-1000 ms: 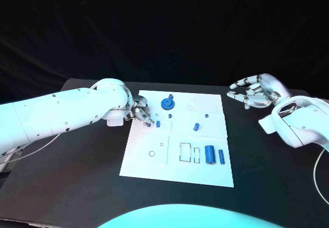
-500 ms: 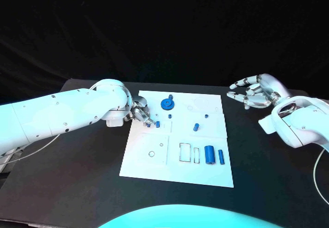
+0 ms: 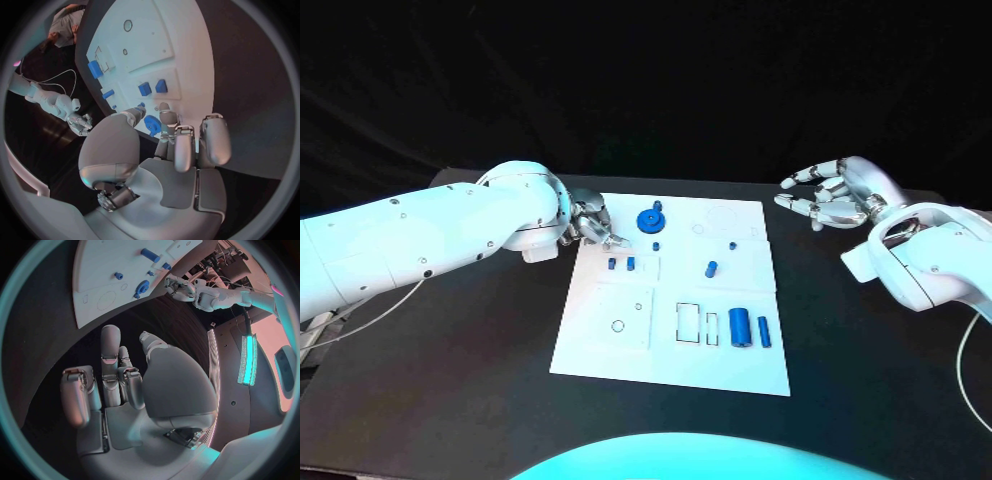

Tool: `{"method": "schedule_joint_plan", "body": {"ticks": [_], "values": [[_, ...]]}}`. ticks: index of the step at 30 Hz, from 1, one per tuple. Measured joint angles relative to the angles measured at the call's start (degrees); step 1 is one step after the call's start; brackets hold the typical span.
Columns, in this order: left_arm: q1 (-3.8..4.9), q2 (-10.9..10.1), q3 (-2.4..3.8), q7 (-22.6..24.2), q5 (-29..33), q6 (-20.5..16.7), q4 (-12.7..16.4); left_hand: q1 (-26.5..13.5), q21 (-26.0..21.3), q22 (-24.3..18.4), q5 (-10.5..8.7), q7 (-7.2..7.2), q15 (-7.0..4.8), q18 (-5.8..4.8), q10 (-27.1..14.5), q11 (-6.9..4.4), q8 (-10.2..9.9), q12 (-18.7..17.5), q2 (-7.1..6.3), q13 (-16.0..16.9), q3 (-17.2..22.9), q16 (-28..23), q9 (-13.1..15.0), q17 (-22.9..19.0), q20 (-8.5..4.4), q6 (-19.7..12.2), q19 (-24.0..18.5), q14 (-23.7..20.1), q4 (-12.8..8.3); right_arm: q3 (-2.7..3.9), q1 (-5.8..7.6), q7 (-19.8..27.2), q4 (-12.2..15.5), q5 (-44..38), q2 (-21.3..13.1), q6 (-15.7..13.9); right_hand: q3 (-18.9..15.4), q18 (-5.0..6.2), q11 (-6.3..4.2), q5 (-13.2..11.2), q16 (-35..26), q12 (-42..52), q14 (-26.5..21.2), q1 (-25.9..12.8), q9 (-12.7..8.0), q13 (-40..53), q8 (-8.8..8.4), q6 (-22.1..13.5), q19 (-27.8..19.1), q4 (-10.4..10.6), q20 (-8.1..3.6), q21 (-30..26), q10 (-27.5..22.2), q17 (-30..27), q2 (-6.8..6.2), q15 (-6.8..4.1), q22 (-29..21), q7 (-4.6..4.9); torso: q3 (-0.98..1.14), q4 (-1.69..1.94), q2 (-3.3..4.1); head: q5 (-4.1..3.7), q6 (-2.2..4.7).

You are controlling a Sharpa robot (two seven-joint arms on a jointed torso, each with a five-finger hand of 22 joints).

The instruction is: Assemble the parts on the task board

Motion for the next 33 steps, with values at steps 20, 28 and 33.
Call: {"method": "schedule_joint_plan", "body": {"ticks": [20, 28, 33], "values": [[-1.64, 2.9, -2.28, 17.2, -4.7, -15.8, 0.5, 21.7, -25.5, -32.6, -0.51, 5.42, 5.29, 5.38, -18.8, 5.92, -9.5, -21.9, -4.95, -22.2, 11.1, -19.3, -11.1, -15.1, 4.20, -7.9, -14.9, -9.0, -5.4, 0.00, -0.15, 0.4, -0.2, 0.2, 0.2, -0.1, 0.0, 1.79, -0.51, 0.0, 0.0, -10.8, -0.2, 0.0, 0.3, 0.0, 0.69, 0.0, 0.0, 0.0, 0.00, -7.7, -5.9, -0.1, -0.01, -0.21, 0.0, 0.00, 0.05, 0.03, -0.01, -0.71, 1.06], [-3.56, 5.3, -2.98, 24.2, -16.8, -20.5, -1.2, 21.8, -21.1, -26.6, -0.51, 4.79, 5.13, 5.38, -20.6, 5.91, -13.2, -27.6, -5.47, -28.0, 5.6, -17.8, -15.2, -16.7, 4.47, -7.3, -11.4, -8.3, -5.9, -0.02, -0.41, 0.9, -0.4, 0.4, 0.5, -0.1, 0.2, 1.79, -0.69, 0.0, 0.0, -17.0, -0.2, 0.0, 0.5, -3.7, 1.12, 0.0, -0.9, 0.2, -0.51, -10.3, -9.8, -0.1, -0.01, -0.21, 0.0, 0.00, 0.01, -0.09, 0.05, -0.92, 1.63], [-4.11, 6.4, -3.26, 25.9, -22.1, -21.1, -2.4, 22.9, -17.1, -21.7, -0.51, 4.68, 4.95, 4.43, -20.4, 5.68, -14.6, -28.6, -5.23, -29.7, 5.6, -15.3, -16.6, -14.7, 4.21, -7.2, -9.1, -6.6, -5.8, -0.02, -0.53, 1.1, -0.4, 0.6, 0.6, -0.1, 0.2, 1.79, -0.71, 0.0, 0.0, -18.9, -0.2, 0.0, 0.6, -5.6, 1.56, -0.2, -1.1, 0.2, -0.31, -11.0, -11.0, -0.1, -0.01, -0.21, 0.0, -0.22, 0.04, -0.10, 0.10, -0.92, 1.75]]}}
